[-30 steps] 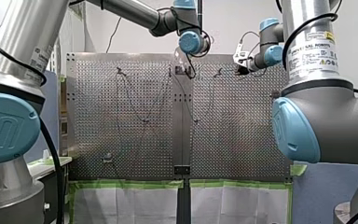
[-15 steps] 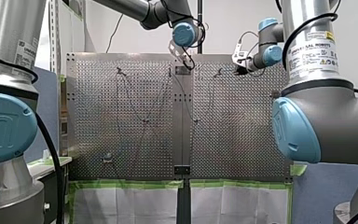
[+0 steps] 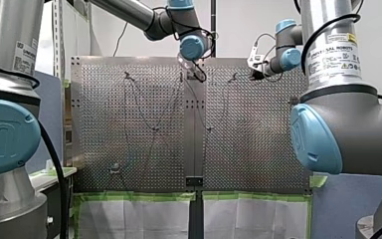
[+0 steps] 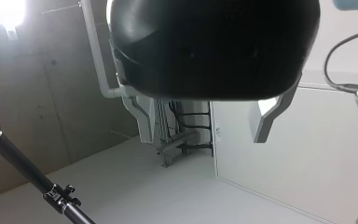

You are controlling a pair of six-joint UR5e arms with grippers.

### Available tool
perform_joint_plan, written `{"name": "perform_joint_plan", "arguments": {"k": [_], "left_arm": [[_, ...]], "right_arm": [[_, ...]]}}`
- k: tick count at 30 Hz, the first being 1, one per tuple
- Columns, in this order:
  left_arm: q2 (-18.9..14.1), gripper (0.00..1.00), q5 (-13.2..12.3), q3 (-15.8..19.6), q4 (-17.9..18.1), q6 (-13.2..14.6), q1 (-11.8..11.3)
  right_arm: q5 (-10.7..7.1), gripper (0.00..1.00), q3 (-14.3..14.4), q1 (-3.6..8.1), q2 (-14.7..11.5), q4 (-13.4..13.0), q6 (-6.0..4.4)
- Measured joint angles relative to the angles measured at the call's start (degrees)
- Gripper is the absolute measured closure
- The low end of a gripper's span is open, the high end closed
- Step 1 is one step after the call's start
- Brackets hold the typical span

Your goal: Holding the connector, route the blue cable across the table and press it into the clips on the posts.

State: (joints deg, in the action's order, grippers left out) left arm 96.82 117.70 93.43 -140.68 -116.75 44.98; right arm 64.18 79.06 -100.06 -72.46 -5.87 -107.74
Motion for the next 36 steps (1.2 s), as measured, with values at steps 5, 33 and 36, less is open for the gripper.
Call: {"name": "perform_joint_plan", "arguments": {"k": [5, 33, 36], "left_arm": [[0.0, 0.00, 0.0, 2.7, 2.7, 0.0, 0.0], [0.0, 0.00, 0.0, 17.1, 17.1, 2.5, 0.0], [0.0, 0.00, 0.0, 18.5, 18.5, 2.6, 0.0]], "right_arm": [[0.06, 1.00, 0.0, -0.10, 0.0, 0.0, 0.02], [0.08, 1.00, 0.2, -0.53, 0.1, 0.0, 0.04], [0.12, 1.00, 0.2, -0.53, 0.1, 0.0, 0.03]]}}
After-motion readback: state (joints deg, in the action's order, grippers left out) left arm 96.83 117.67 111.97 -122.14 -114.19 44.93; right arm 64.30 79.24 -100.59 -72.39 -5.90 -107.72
